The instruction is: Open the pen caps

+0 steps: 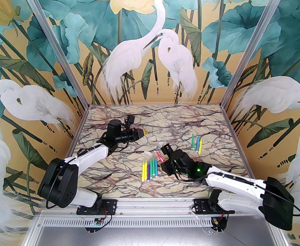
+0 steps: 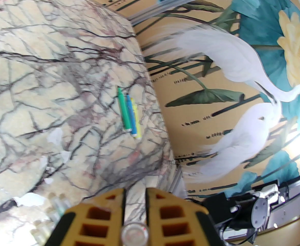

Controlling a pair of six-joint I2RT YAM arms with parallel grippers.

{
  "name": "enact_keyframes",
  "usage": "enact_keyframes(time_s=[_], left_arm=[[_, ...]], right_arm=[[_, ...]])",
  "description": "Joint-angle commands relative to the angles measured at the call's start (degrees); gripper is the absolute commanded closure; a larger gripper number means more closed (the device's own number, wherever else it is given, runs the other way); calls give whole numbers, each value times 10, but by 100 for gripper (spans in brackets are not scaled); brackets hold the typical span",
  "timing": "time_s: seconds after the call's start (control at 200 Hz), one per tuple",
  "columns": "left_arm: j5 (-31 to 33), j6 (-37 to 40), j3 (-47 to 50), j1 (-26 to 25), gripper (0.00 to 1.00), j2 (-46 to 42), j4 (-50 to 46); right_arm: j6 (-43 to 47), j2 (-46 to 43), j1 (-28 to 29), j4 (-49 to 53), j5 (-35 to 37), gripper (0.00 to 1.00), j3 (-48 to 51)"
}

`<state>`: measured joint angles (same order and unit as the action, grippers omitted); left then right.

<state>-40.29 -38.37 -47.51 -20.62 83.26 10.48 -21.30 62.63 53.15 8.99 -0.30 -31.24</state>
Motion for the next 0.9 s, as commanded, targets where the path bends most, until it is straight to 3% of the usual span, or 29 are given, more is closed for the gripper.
enact_keyframes(time_s=[0.0,0.395,0.895], left_arm=[[66,58,-26,-1,100,-13,-107],[202,161,-68,-1,100,-8,-301],[343,219,-141,-1,100,86,-432]], right_arm=[[-16,-17,-2,12,45,98,10],[-58,-38,-49,45,117,98,19],[-97,-94,-127,107,171,97,30]])
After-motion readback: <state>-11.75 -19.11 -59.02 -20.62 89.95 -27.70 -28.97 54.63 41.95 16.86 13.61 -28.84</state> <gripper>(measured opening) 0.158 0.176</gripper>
